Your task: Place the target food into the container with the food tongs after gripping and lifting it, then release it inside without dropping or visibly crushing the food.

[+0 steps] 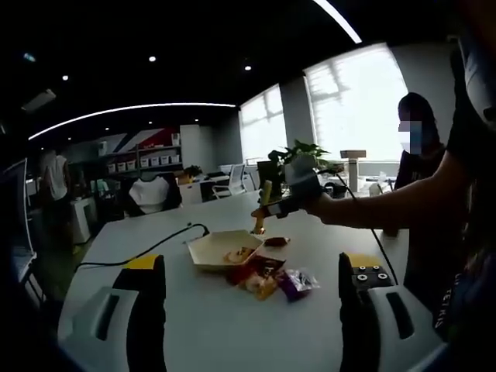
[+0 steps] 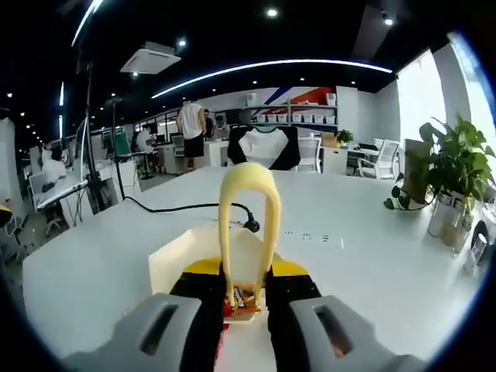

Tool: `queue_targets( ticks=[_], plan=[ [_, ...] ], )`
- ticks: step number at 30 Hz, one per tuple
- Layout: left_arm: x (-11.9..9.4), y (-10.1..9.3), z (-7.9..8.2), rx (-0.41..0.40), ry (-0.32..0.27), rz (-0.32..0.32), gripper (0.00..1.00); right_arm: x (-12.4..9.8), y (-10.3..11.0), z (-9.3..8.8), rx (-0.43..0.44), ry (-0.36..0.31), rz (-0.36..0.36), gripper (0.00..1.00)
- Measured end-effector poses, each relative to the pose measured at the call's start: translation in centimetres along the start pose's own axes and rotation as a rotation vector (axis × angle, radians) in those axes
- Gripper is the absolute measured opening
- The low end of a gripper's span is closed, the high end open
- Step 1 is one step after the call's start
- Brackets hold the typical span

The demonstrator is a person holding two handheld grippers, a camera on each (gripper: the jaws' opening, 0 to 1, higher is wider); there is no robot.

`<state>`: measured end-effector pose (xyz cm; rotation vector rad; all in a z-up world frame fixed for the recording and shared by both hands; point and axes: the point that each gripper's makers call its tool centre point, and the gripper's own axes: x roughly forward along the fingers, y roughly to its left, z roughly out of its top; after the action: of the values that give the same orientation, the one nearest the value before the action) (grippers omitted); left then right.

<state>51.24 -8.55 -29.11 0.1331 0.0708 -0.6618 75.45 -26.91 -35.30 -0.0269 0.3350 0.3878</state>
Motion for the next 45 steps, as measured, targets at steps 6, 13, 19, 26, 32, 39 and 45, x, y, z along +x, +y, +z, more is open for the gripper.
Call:
queue_targets(
  ticks=[6,13,19,26,32,39,45],
  plan=[
    [0.3,-0.3,0.4,0.016,-0.007,-0.021,1.00,1.7,1.0,1.2,-0.035,-0.010,0.043,0.15],
    [0.1,-0.6,0.0,0.014,0.001,-0.020,1.00,3.0,1.3,0.5,-0.042,0.039,0.046,0.15],
    [-0.3,-0.3,0.0,0.016,0.007,-0.007,1.00,2.1,0.6,0.4,-0.036,0.031,0.045,0.15],
    [-0.2,-0.5,-0.3,0.012,0.011,-0.006,1.00,-0.1,-3.4,0.1,-0.039,0.030,0.006,0.16],
    [0.1,-0.7,-0.4,0.009,0.013,-0.010,0.99,-1.8,-5.9,-1.4,0.005,0.046,-0.018,0.17],
    [0.2,-0.8,-0.5,0.010,0.020,-0.013,0.99,-2.6,-5.8,-2.8,0.012,0.073,0.003,0.20],
    [0.1,-0.6,-0.6,0.009,0.023,-0.006,0.99,-2.6,-5.6,-4.4,0.014,0.118,0.027,0.20]
  ],
)
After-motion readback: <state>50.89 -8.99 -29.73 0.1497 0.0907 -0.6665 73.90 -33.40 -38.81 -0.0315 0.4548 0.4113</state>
